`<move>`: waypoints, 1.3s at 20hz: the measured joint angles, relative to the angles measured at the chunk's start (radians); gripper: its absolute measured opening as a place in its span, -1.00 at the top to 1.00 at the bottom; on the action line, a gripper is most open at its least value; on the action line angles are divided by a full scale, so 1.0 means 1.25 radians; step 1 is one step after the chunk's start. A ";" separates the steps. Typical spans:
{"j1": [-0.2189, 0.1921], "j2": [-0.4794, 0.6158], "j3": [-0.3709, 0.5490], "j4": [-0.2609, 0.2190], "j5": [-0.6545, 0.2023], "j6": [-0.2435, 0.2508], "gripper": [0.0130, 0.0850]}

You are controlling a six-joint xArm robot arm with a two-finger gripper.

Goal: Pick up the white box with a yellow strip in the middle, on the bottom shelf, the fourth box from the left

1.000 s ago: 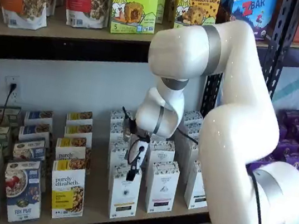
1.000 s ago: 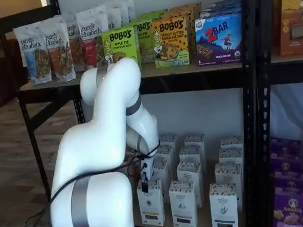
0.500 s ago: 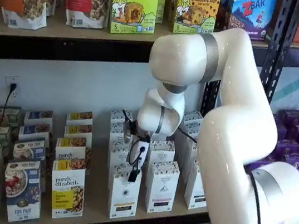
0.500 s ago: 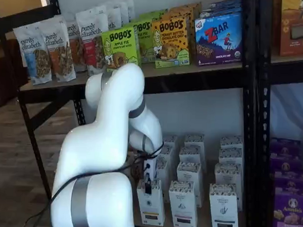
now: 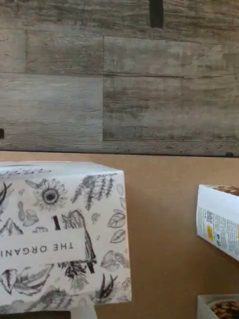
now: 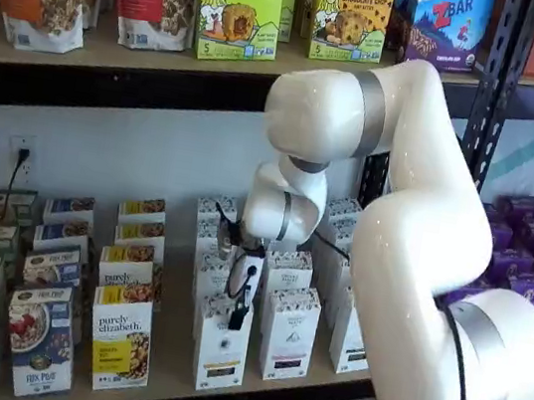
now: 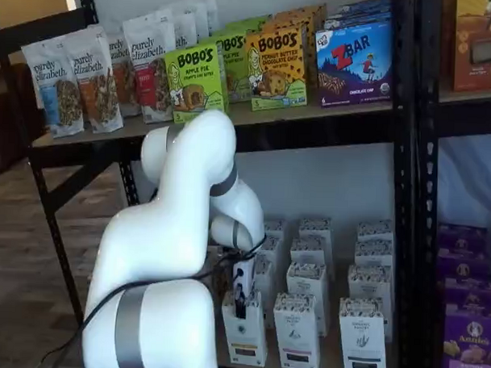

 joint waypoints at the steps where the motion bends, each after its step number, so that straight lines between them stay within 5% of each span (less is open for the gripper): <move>1: 0.000 0.001 -0.001 0.000 0.000 0.001 -1.00; 10: 0.004 0.019 -0.013 -0.033 -0.009 0.032 -1.00; 26: -0.001 0.032 -0.024 -0.026 -0.004 0.021 -1.00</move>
